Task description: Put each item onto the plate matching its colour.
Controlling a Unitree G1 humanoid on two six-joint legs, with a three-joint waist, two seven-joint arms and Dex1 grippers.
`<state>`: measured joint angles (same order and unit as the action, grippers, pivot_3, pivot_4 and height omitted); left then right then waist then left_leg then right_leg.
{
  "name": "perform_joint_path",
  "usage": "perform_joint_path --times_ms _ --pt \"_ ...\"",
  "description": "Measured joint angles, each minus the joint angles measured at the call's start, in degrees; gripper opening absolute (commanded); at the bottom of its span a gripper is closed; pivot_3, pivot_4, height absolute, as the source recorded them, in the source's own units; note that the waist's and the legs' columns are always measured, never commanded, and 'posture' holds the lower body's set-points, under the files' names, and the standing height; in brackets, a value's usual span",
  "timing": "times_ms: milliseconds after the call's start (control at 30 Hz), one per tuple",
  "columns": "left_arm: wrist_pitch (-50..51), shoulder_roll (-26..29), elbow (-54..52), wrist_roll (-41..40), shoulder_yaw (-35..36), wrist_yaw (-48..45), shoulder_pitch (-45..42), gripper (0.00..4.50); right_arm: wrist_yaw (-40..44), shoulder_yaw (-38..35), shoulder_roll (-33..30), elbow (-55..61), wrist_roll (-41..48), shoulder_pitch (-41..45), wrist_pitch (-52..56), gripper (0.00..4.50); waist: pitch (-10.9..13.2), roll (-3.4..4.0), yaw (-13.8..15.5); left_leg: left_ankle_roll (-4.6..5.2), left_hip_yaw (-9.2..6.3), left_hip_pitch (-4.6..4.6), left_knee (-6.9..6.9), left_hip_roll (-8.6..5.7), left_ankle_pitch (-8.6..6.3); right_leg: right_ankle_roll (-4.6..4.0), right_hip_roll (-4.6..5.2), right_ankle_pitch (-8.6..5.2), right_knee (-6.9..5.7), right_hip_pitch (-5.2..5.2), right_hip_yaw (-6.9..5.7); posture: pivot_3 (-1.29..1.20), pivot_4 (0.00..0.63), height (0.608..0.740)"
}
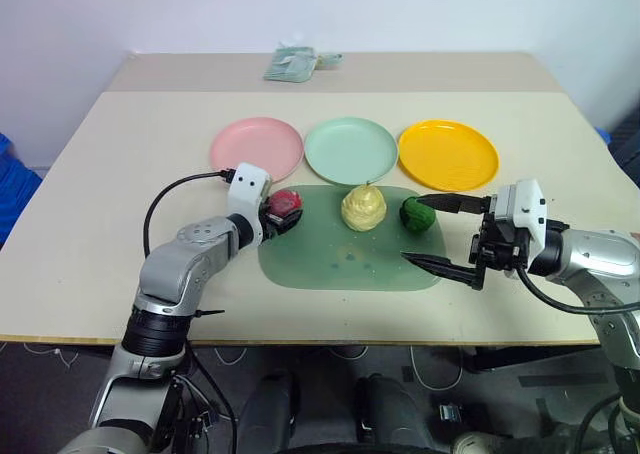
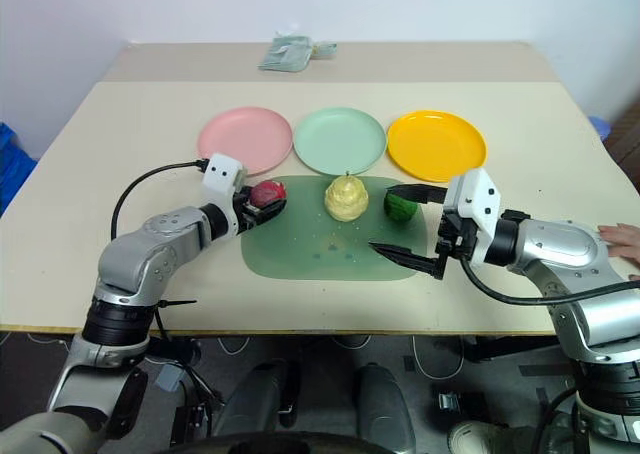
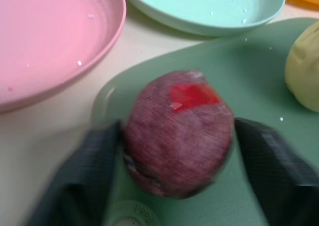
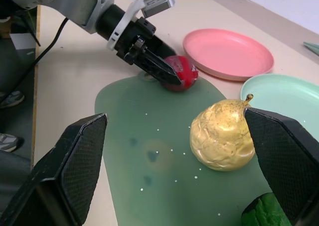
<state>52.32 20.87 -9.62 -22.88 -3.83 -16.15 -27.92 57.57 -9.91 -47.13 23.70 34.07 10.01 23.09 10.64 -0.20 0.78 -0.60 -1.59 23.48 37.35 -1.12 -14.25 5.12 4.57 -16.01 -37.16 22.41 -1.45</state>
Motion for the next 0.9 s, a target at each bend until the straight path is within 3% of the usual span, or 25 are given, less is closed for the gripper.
perform_joint_path --times_ms 233,333,433,700,867,900 --pt "-0.18 -1.50 0.88 1.15 0.68 0.31 -1.23 2.70 -1.38 0.03 0.01 0.07 0.00 0.84 0.42 4.50 0.01 -0.02 0.07 0.00 -0.01 0.00 0.02 0.00 0.00 0.01 0.00 0.00 -0.01 0.00 0.00 0.00 0.150 0.740" --pt "-3.26 -4.61 6.42 2.42 4.23 4.50 -8.42 2.70 -2.39 0.22 0.53 0.20 0.02 2.19 0.76 4.50 0.16 -0.27 0.22 -0.02 -0.08 0.03 0.09 -0.01 0.09 0.03 -0.02 0.02 -0.05 0.00 -0.05 0.00 0.150 0.740" --pt "-9.38 -5.92 15.22 5.05 8.91 9.70 -17.22 2.70 -3.45 0.37 1.17 0.19 -0.04 3.89 0.85 4.50 0.18 -0.30 -0.03 -0.01 -0.02 0.00 0.06 -0.08 0.10 0.13 -0.01 0.08 -0.02 -0.02 -0.07 0.00 0.150 0.740" --pt "-30.29 -7.60 53.20 10.44 14.31 16.45 -31.33 2.70 -4.40 2.11 3.13 -3.48 -2.12 6.50 -0.09 4.50 0.26 -0.45 0.07 -0.01 0.00 0.08 -0.05 -0.15 0.11 0.21 0.00 0.11 -0.01 0.11 -0.12 0.00 0.150 0.740" --pt "-39.06 -7.81 67.80 11.24 14.84 14.62 -34.72 4.43 -4.25 2.72 3.46 -5.85 -3.73 7.05 -1.29 4.50 0.36 -0.62 -0.02 -0.01 0.02 0.11 -0.05 -0.19 0.11 0.27 0.06 0.15 0.00 0.13 -0.13 0.00 0.150 0.740" --pt "-39.69 -7.85 68.45 11.28 14.84 13.97 -34.76 4.43 -4.24 2.71 3.46 -6.16 -3.95 7.05 -1.53 4.50 0.38 -0.65 -0.02 -0.01 0.02 0.11 -0.05 -0.19 0.11 0.27 0.06 0.15 -0.01 0.14 -0.13 0.00 0.150 0.740"
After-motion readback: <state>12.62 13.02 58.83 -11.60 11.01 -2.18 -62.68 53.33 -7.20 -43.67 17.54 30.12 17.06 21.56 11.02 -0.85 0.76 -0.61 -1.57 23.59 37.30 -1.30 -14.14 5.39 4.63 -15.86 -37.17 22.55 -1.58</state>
